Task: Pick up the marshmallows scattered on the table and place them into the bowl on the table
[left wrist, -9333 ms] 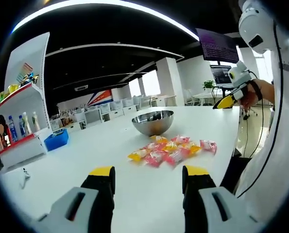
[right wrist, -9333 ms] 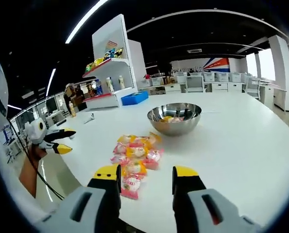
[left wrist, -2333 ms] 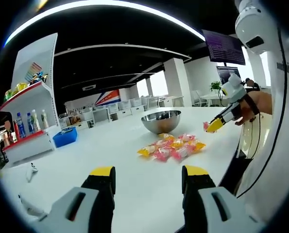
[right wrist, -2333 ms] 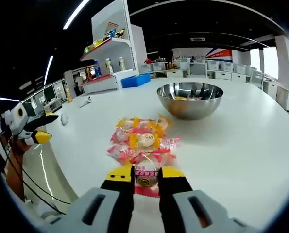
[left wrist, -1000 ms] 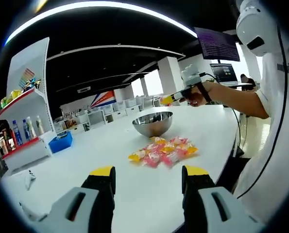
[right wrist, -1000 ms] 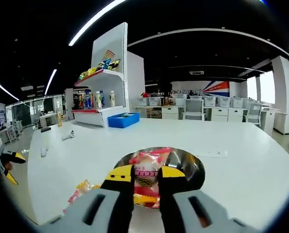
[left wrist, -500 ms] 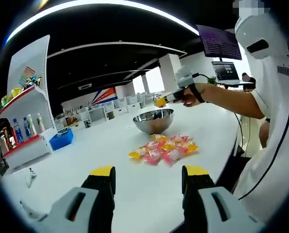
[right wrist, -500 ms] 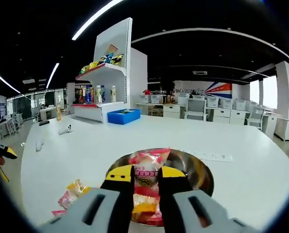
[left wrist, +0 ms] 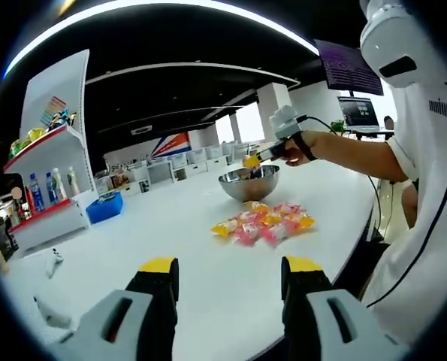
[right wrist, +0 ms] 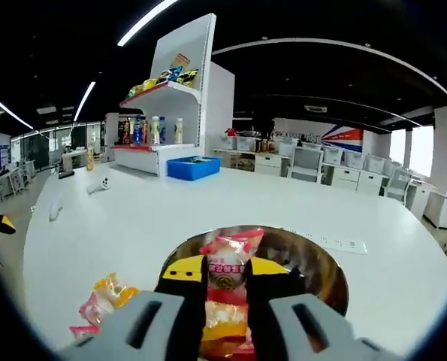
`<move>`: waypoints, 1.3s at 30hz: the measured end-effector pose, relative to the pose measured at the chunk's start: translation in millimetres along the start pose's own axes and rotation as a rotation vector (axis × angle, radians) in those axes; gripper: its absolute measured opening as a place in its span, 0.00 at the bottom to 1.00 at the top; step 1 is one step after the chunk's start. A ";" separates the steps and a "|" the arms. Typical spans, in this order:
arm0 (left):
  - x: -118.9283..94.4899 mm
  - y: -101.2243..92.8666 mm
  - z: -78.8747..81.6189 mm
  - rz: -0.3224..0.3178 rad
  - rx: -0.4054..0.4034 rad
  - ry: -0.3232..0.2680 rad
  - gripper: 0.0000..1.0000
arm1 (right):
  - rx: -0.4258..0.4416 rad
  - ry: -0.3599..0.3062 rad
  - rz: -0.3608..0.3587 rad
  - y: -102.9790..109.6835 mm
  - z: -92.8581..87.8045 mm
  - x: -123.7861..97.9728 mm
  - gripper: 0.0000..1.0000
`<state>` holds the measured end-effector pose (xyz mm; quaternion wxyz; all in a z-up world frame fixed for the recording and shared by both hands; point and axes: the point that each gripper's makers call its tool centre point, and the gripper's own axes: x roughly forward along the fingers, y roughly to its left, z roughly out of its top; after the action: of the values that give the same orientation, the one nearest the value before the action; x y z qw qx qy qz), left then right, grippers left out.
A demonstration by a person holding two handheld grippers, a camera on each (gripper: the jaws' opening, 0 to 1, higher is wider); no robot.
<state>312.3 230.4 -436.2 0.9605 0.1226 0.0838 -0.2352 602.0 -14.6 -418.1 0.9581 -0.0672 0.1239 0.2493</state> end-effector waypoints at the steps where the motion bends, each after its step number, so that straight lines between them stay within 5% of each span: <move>1: -0.7 0.4 0.8 0.001 0.001 -0.002 0.55 | 0.000 -0.002 0.000 0.0 0.7 0.1 0.21; 18: -4.7 -2.2 4.1 0.007 0.003 -0.013 0.55 | 0.017 -0.043 -0.039 -14.3 15.4 -11.7 0.32; 27: -3.4 -0.7 9.1 0.015 0.012 -0.014 0.55 | 0.036 -0.132 0.027 7.0 44.6 -46.0 0.31; 32: -1.2 1.1 9.0 0.019 0.018 -0.004 0.55 | 0.129 -0.195 0.081 14.6 62.3 -67.0 0.30; 39: -0.8 0.2 13.7 0.020 0.022 -0.013 0.55 | 0.112 -0.223 0.094 18.6 69.6 -90.0 0.30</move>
<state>313.2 227.1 -422.9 0.9620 0.1325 0.0737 -0.2273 531.0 -26.7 -328.2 0.9554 0.0203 0.0334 0.2927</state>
